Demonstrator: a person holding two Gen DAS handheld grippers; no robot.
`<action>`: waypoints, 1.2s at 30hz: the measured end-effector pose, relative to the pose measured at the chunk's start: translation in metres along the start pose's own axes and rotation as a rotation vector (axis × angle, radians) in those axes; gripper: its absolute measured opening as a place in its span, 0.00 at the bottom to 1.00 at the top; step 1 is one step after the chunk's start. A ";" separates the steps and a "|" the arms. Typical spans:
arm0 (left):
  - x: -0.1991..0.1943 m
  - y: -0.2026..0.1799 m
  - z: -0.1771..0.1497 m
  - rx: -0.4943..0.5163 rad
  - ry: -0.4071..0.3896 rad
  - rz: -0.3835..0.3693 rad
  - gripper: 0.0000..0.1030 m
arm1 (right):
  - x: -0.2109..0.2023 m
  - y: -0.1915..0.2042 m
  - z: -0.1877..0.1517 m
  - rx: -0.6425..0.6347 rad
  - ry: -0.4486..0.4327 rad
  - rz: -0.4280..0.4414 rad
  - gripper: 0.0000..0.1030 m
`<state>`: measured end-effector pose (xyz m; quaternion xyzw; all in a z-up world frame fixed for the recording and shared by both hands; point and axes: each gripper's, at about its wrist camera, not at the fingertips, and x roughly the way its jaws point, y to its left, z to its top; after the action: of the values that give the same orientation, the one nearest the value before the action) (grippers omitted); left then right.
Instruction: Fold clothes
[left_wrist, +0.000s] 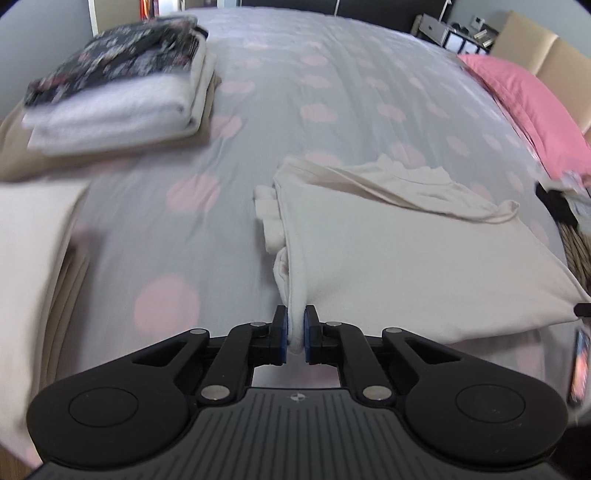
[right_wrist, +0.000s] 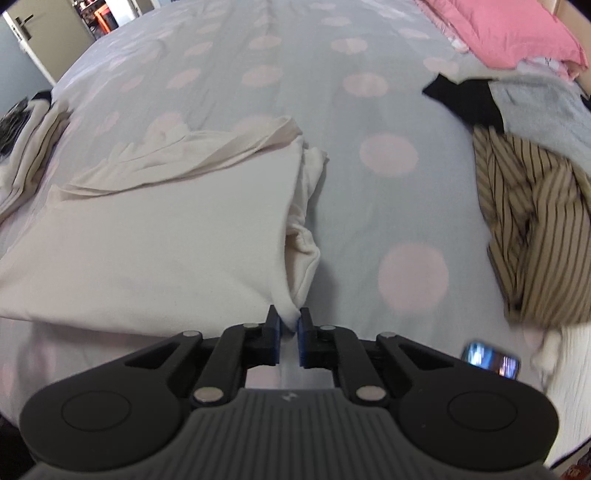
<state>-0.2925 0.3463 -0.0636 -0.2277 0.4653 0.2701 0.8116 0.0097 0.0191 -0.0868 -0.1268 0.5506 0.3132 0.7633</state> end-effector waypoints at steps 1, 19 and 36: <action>-0.006 0.001 -0.010 0.008 0.010 0.000 0.06 | -0.005 0.000 -0.012 -0.004 0.013 0.005 0.09; 0.032 0.004 -0.094 0.029 0.135 0.077 0.07 | 0.031 0.027 -0.118 -0.128 0.041 -0.102 0.10; -0.001 -0.011 -0.099 0.011 -0.052 0.134 0.30 | 0.009 0.035 -0.126 -0.207 -0.168 -0.244 0.49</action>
<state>-0.3483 0.2765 -0.1073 -0.1845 0.4596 0.3271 0.8048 -0.1056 -0.0189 -0.1353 -0.2440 0.4303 0.2830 0.8217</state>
